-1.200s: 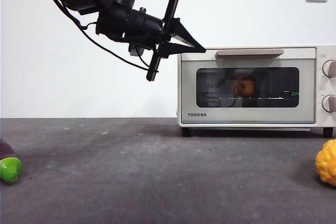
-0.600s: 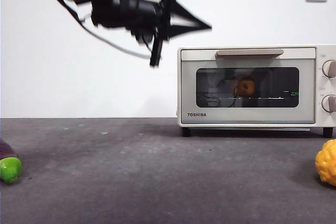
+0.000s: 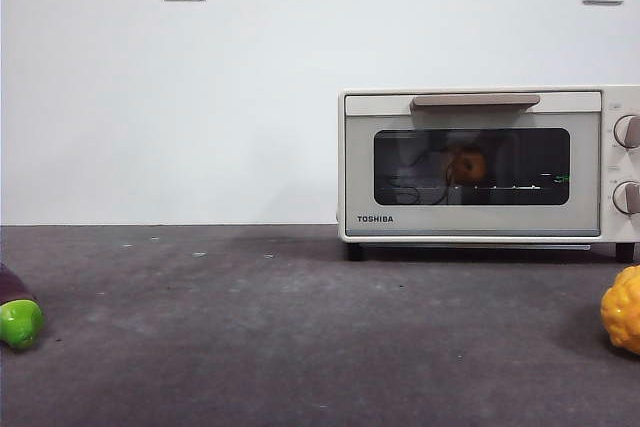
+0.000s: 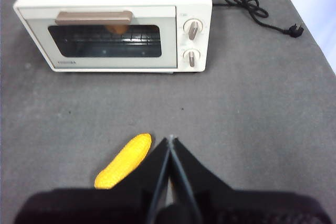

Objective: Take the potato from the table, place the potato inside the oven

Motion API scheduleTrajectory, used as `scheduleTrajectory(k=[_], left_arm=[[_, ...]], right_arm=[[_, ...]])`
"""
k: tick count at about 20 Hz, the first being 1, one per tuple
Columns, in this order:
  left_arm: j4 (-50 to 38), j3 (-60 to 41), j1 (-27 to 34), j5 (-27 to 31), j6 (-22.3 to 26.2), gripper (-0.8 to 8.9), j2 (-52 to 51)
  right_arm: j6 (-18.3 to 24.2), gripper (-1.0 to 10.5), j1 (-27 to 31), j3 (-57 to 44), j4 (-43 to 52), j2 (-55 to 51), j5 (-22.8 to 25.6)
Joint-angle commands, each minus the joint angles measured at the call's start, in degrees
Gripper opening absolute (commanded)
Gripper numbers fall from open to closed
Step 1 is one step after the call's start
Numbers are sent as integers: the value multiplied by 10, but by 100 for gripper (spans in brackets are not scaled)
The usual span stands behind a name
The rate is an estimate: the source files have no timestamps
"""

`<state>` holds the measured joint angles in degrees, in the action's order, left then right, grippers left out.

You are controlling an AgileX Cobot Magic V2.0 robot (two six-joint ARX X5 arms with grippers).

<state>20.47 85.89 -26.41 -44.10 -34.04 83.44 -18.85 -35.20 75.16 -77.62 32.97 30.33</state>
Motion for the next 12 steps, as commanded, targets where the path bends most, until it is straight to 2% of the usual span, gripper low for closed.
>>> scheduleTrajectory(k=[1, 7, 12], left_arm=[[93, -1, 1, 106, 157, -5, -64], [221, -1, 1, 291, 250, -5, -179], [267, -1, 1, 412, 272, -5, -255]], right_arm=[[7, 2, -1, 0, -12, 17, 3], [12, 2, -1, 0, -13, 42, 4], [14, 2, -1, 0, -13, 44, 6]])
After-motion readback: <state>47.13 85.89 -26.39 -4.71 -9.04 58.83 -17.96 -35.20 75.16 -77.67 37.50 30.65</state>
